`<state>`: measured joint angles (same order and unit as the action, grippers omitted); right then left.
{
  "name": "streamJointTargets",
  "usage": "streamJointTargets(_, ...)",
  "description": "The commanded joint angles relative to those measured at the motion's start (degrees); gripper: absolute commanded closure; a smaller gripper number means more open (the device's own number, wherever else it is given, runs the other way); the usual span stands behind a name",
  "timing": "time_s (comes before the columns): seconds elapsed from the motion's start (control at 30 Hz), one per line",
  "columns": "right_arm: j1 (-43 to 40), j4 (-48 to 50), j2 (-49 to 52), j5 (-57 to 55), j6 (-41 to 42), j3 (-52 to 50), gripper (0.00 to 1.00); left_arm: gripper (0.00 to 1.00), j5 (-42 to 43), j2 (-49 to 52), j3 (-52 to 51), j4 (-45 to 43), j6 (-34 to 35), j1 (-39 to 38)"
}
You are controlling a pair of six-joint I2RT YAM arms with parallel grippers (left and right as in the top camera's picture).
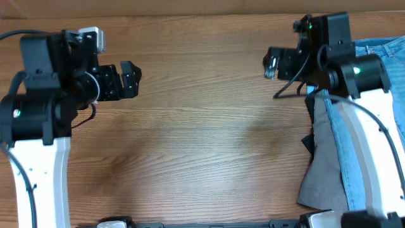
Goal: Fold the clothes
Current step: 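Reach the right gripper to the light-blue jeans on the clothes stack and grasp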
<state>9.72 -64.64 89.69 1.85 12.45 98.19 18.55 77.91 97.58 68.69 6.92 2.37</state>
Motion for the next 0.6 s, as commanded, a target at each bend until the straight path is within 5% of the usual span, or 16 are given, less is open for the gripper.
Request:
streamJointTargets(0.0, -5.03, 2.43, 3.32, -7.76, 4.79, 1.62, 0.00, 0.00, 4.46, 1.70, 1.68, 1.31, -0.92, 0.22)
streamJointTargets(0.13, -12.44, 7.56, 10.14, -8.26, 7.06, 1.55, 0.01, 0.00, 4.42, 3.06, 1.66, 3.43, -0.94, 0.22)
streamJointTargets(0.27, -18.16, 11.13, 18.08, -8.24, 7.78, 1.55, 0.12, 0.00, 4.42, 3.74, 1.60, 4.57, -0.94, 0.22)
streamJointTargets(0.57, -22.27, 13.27, 32.89, -8.24, 3.80, 1.53, 0.23, 0.00, 0.96, 4.61, 1.57, 4.02, -0.92, 0.24)
